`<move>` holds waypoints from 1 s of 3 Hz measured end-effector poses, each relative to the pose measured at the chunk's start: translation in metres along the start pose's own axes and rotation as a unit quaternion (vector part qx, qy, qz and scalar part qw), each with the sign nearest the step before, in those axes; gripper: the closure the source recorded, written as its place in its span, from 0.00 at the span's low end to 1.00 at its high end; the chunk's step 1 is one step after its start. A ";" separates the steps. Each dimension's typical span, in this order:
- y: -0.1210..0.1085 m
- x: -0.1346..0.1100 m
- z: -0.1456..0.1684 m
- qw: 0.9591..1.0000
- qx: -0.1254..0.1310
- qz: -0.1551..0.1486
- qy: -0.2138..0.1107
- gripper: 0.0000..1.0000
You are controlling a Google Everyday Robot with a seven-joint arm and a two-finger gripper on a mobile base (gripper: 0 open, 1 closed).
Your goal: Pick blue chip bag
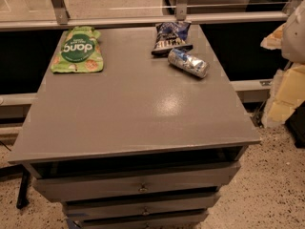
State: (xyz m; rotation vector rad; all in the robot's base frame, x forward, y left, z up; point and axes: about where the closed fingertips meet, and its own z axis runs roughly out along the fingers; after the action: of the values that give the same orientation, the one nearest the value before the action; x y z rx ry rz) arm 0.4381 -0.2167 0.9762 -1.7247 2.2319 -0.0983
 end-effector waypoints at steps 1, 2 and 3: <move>0.000 0.000 0.000 1.000 0.000 0.000 0.000 0.00; -0.004 -0.013 -0.001 1.000 0.005 -0.004 -0.022 0.00; -0.031 -0.043 0.004 0.997 0.020 0.011 -0.072 0.00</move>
Offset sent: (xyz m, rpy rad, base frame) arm 0.0155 0.0254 0.0057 0.0880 -0.0321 0.0391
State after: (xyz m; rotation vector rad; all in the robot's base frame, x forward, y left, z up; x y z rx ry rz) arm 0.4775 -0.1835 0.9886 -1.6314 2.1312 -0.0123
